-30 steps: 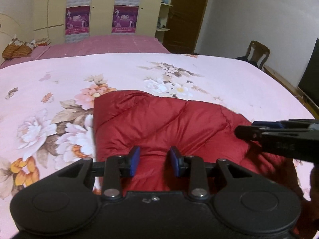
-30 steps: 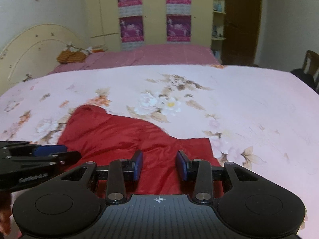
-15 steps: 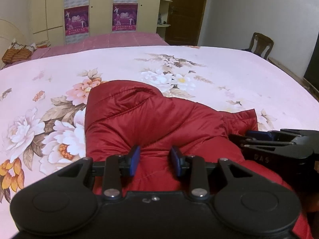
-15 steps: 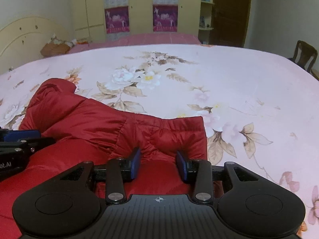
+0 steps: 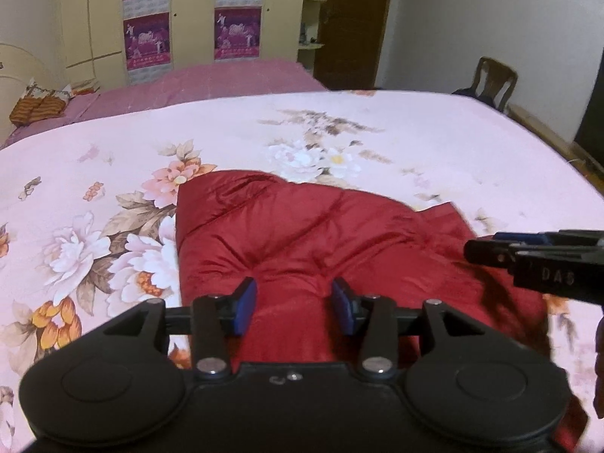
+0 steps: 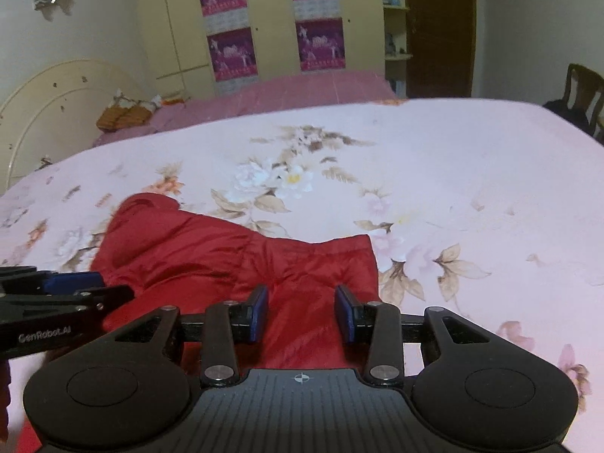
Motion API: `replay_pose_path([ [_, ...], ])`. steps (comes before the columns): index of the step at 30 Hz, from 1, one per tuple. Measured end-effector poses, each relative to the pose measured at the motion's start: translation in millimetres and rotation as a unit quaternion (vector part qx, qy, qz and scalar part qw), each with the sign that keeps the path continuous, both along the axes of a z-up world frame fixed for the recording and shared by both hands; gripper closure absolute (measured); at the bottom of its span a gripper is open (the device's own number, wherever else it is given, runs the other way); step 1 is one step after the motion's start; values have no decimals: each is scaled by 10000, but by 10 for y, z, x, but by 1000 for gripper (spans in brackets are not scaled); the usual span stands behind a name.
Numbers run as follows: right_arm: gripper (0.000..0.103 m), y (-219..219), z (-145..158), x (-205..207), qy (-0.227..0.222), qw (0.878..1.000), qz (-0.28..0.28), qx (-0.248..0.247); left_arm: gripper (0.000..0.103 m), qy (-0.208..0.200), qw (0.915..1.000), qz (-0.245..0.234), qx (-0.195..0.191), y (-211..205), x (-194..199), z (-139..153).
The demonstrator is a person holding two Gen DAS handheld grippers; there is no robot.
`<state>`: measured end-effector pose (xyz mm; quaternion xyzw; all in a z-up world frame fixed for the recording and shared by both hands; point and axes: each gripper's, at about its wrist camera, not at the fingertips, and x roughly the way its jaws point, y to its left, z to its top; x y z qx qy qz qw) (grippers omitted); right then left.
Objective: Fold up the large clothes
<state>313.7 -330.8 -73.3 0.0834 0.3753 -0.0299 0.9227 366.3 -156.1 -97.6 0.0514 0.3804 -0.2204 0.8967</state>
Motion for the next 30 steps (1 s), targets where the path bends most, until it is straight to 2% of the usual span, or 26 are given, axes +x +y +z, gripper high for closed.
replay_pose_path([
  [7,64,136,78,-428,55,9998,159,-53,59,-25,9993,-313,-192,114,-444,125],
  [13,64,241,-9,-650,239,9993,216,-168,58,-88,9985,-533,23,124,-729,24],
  [22,65,285,-343,-611,593,9977,237,-244,58,-123,9974,-683,213,69,-722,-243],
  [27,64,189,-216,-636,580,9982,156,-36,56,-56,9976,-683,131,107,-702,-142],
  [28,64,152,-163,-659,549,9984,90,41,50,-35,9979,-643,99,127,-708,-104],
  [29,64,120,-112,-684,511,9986,22,91,38,-20,9984,-566,72,150,-707,-75],
  [30,63,88,-61,-715,461,9988,-38,131,31,-14,9989,-459,12,184,-706,-37],
])
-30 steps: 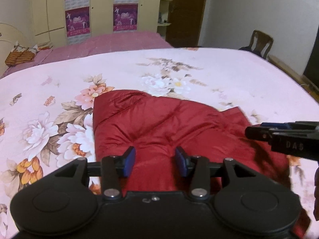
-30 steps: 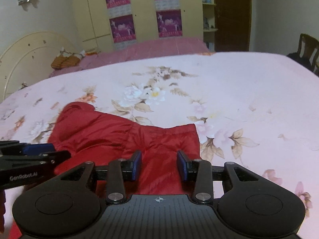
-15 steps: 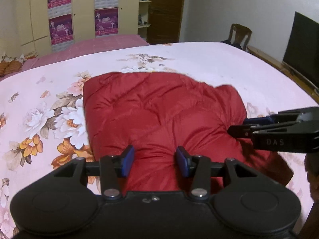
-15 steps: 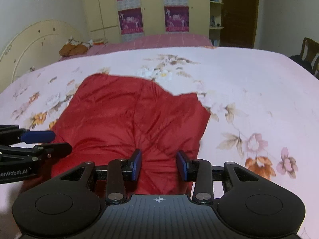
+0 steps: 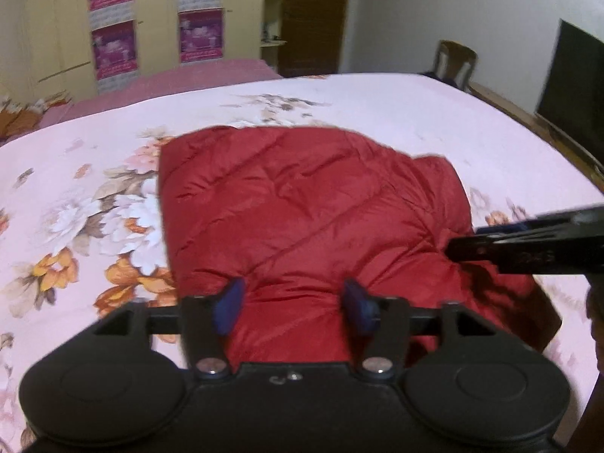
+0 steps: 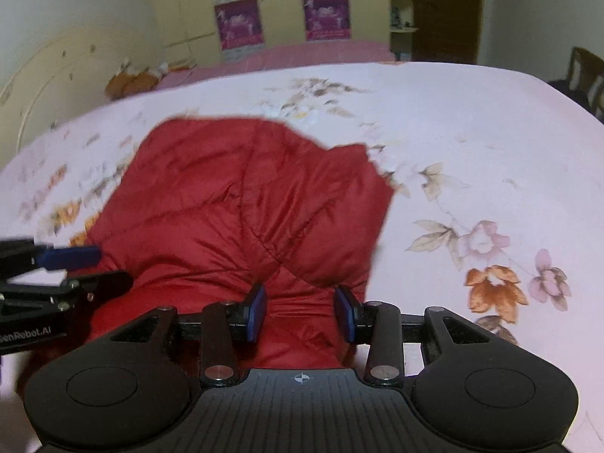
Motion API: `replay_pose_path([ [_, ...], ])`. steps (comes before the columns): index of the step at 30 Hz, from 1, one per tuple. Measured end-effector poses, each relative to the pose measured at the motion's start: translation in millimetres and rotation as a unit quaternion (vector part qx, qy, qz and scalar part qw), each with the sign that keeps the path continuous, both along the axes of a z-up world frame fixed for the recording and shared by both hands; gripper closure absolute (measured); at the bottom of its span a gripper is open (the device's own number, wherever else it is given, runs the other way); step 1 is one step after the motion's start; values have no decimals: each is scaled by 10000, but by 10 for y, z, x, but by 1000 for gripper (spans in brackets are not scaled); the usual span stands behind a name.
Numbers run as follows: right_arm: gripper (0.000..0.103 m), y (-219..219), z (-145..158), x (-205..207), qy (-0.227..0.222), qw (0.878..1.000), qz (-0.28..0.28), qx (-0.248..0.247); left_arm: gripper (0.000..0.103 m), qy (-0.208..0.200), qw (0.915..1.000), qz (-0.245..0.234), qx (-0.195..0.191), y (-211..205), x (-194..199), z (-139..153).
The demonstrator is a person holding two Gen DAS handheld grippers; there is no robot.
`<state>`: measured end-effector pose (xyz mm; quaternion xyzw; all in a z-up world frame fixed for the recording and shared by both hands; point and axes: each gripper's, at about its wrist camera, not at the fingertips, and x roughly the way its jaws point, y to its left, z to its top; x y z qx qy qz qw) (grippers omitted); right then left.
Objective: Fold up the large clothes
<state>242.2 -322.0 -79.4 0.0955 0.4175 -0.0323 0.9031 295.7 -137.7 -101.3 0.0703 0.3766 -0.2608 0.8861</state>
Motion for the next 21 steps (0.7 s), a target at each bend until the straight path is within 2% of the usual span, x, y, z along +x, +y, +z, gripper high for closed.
replay_pose_path([
  [1,41,-31,36,-22,-26,10000,-60,29,22,1,10000,82,-54,32,-2,31],
  [3,6,-78,83,-65,-133,9998,-153,50,18,-10,9998,175,-107,86,1,79],
  [5,6,-106,109,-56,-158,9998,-151,30,13,72,9995,282,-121,143,45,90],
  [8,6,-170,89,7,-84,9994,-179,290,13,392,9973,544,-309,268,165,58],
  [12,6,-289,45,103,-38,9970,-203,743,13,950,9869,910,-931,457,335,-17],
  [21,6,-440,-189,447,230,9886,-134,1483,15,1625,9707,1058,-1421,461,581,-284],
])
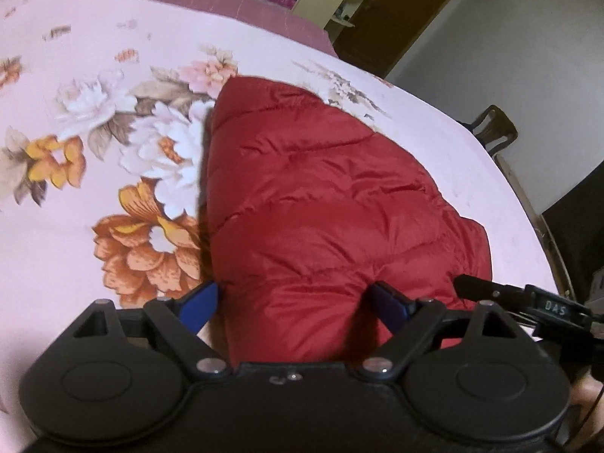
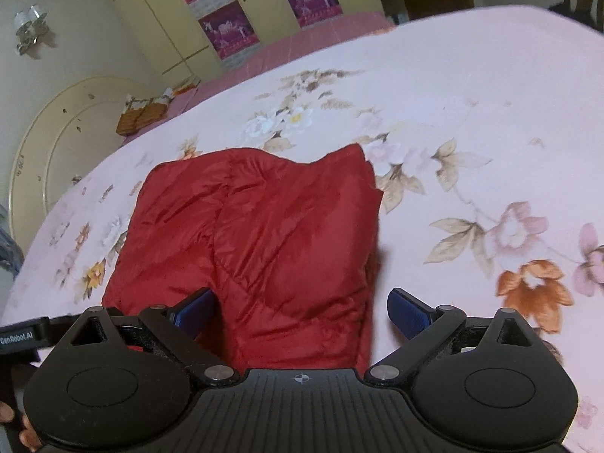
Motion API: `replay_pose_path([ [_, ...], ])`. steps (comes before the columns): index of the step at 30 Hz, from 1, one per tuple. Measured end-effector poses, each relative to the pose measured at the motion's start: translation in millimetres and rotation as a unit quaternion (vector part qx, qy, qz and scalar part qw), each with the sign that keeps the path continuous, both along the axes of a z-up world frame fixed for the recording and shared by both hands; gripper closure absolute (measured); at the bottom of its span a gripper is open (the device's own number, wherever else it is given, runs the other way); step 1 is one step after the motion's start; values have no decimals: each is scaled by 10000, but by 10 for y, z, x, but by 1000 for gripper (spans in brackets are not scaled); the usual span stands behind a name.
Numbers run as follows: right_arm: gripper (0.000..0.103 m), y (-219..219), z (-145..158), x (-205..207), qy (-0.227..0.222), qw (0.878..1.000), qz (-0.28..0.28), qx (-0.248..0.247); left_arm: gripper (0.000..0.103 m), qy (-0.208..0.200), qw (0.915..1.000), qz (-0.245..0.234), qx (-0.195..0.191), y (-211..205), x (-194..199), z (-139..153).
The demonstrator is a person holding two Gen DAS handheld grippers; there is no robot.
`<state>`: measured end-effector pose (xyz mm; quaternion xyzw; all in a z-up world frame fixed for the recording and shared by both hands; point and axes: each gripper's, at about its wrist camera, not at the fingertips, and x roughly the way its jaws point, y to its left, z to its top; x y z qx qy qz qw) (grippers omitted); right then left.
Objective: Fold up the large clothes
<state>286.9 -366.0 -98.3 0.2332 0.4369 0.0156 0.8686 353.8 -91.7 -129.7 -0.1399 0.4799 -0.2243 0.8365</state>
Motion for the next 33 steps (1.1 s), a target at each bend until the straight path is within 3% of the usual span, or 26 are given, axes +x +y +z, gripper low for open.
replay_pose_path([
  [6,6,-67,-229,146,205,9970,34,745,18,102,9999,-4,-33,-76,41,-72],
  [11,7,4,-231,183,185,9974,207,671,20,59,10000,5,6,-143,31,-66],
  [13,27,0,-228,183,179,9966,247,769,23,21,10000,15,58,-158,22,-49],
  [15,37,-11,-221,171,181,9952,271,919,26,-11,9999,8,116,-177,8,-16],
  [18,42,-11,-224,158,164,9946,278,983,29,-79,9997,-14,229,-214,4,21],
  [22,59,-23,-155,125,87,9927,158,1189,35,-234,9991,-30,364,-253,-15,103],
  [28,64,21,14,118,-90,9910,205,1318,44,-468,9979,-90,436,-219,-19,289],
  [33,64,214,144,198,-237,9888,280,1449,45,-625,9966,-23,530,-34,-6,459],
])
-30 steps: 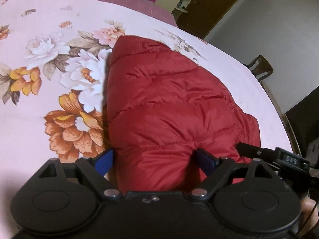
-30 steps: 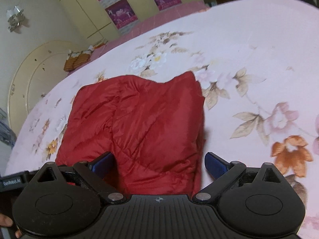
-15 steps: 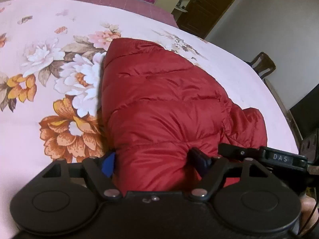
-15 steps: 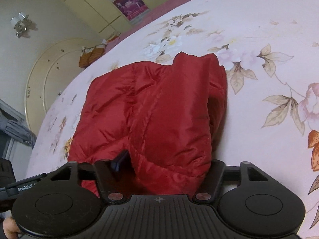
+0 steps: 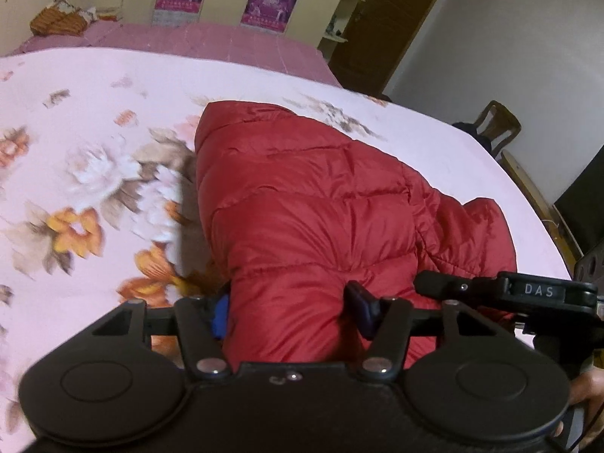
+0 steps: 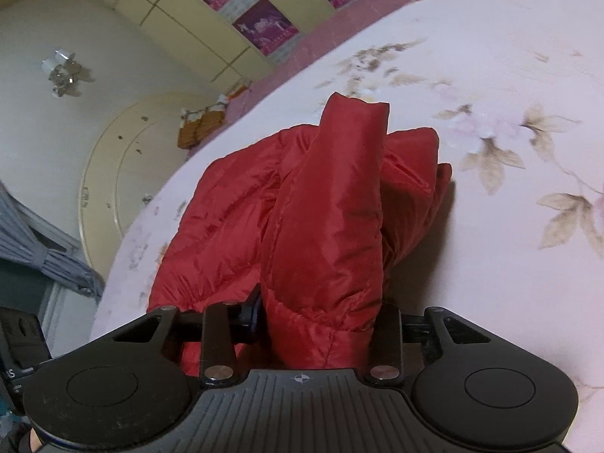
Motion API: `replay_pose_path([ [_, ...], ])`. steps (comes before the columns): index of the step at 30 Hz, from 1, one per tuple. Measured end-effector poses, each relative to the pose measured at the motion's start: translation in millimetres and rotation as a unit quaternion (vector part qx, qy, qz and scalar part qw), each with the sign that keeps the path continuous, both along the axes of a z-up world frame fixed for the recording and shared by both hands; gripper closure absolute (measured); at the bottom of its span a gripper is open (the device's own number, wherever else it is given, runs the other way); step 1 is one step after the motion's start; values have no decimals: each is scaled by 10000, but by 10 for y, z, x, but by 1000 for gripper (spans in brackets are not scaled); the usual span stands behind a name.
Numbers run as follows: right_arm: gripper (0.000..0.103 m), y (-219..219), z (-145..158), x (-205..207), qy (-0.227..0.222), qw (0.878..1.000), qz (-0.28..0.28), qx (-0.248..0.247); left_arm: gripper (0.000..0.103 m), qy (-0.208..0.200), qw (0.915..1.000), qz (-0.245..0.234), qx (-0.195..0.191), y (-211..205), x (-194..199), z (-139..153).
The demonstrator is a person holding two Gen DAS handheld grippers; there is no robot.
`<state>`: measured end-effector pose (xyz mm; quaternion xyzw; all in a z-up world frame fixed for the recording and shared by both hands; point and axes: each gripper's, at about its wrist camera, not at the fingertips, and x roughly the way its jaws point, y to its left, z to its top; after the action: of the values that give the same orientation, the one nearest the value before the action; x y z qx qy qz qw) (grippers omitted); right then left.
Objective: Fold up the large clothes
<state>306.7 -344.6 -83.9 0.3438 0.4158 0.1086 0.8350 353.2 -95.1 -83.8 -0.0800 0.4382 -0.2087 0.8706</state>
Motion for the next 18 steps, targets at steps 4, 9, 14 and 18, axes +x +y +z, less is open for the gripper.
replay_pose_path([
  [4,64,281,101,133,-80,9999,100,58,45,-73,9999,137,7,291,23,131],
  [9,64,813,186,399,-153,9995,268,69,45,-195,9994,289,-26,854,79,232],
  [14,64,1518,221,647,-171,9995,273,17,45,-243,9991,341,-119,1573,225,267],
  [18,64,2128,224,879,-193,9993,307,-50,45,-309,9987,397,-122,2157,388,301],
])
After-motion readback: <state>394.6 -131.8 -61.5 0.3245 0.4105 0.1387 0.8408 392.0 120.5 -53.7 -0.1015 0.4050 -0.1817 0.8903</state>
